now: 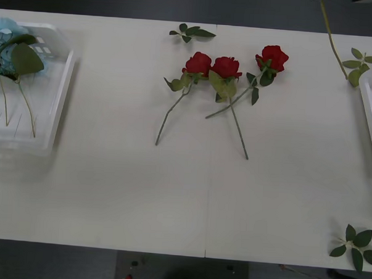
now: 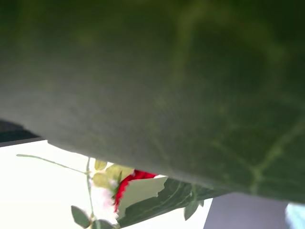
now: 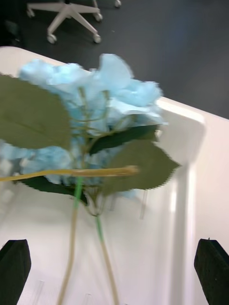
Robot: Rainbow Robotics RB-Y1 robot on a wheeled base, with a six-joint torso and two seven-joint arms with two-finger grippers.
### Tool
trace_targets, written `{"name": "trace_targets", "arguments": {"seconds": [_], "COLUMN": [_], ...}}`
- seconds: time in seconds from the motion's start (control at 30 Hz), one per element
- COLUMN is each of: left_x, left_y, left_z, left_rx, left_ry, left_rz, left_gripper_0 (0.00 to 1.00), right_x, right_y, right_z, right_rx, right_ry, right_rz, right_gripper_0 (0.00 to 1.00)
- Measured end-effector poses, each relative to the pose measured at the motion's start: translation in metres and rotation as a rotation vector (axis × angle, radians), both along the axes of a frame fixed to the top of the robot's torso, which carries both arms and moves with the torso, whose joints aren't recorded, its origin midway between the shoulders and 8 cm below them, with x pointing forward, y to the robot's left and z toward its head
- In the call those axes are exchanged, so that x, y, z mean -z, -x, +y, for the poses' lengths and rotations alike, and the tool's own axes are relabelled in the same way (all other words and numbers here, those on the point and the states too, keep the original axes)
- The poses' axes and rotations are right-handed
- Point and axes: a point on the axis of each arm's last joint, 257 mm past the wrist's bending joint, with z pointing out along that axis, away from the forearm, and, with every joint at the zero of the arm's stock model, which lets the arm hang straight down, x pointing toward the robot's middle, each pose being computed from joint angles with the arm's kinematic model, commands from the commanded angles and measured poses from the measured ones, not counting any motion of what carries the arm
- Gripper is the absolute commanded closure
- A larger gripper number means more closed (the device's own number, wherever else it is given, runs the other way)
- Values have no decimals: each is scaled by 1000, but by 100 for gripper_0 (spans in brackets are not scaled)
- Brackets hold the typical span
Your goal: Put the red flowers into the right box and the blue flowers into the left box
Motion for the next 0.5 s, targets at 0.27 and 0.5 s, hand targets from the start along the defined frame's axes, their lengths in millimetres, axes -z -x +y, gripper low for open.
{"name": "trace_targets", "arguments": {"seconds": [0.27, 0.5], "left_x": [-33, -63], "left_y": [45, 91], "left_z": [-4, 11], "left_rx": [93, 115], "left_ry": [-6, -83], "left_rz": [194, 377], "left_gripper_0": [0, 0], "right_x": [4, 7], "right_y": [11, 9], "right_z": [47, 107], "right_rx": [-201, -257], "right_ry": [-19, -187], "right_rz": [-122, -143], "right_gripper_0": [100, 100]}}
